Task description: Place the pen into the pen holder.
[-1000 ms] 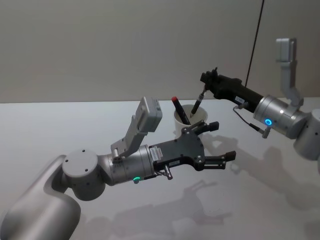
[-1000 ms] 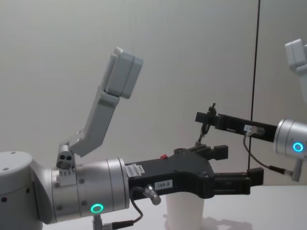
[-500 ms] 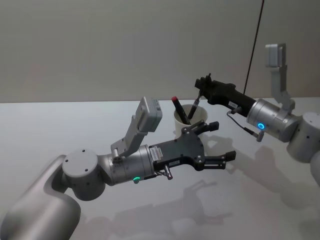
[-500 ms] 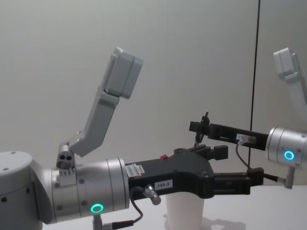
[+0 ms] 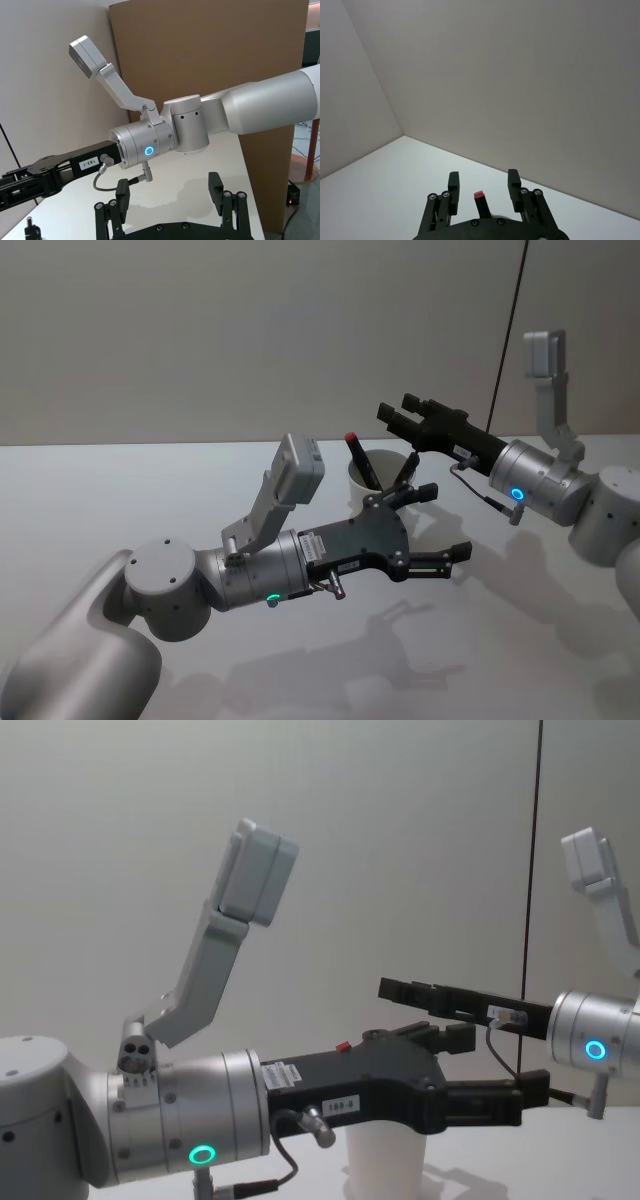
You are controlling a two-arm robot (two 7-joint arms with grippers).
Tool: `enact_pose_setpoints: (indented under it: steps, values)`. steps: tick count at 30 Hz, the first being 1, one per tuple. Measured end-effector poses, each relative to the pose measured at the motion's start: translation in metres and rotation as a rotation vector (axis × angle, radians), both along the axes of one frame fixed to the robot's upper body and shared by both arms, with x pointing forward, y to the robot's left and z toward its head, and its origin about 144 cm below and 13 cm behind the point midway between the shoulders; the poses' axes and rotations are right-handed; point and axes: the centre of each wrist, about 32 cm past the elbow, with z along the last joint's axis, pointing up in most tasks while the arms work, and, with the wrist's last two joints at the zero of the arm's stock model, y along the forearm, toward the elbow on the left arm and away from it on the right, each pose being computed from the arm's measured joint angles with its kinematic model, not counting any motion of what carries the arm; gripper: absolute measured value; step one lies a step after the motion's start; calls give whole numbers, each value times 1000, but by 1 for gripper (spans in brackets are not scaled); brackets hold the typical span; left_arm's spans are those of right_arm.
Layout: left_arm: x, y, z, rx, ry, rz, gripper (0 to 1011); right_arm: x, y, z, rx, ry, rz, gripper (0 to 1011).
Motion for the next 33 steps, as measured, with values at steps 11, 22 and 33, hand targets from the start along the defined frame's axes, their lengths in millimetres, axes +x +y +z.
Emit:
enact_pose_setpoints:
  steps: [11, 22, 33]
  values:
    - [0, 0, 0, 0, 0, 0, 1003, 2, -1, 0, 6, 3, -11, 884]
    - [0, 0, 0, 0, 0, 0, 1003, 3, -2, 0, 9, 4, -16, 1001]
    - [0, 0, 0, 0, 0, 0, 1003, 3, -2, 0, 11, 4, -18, 1002]
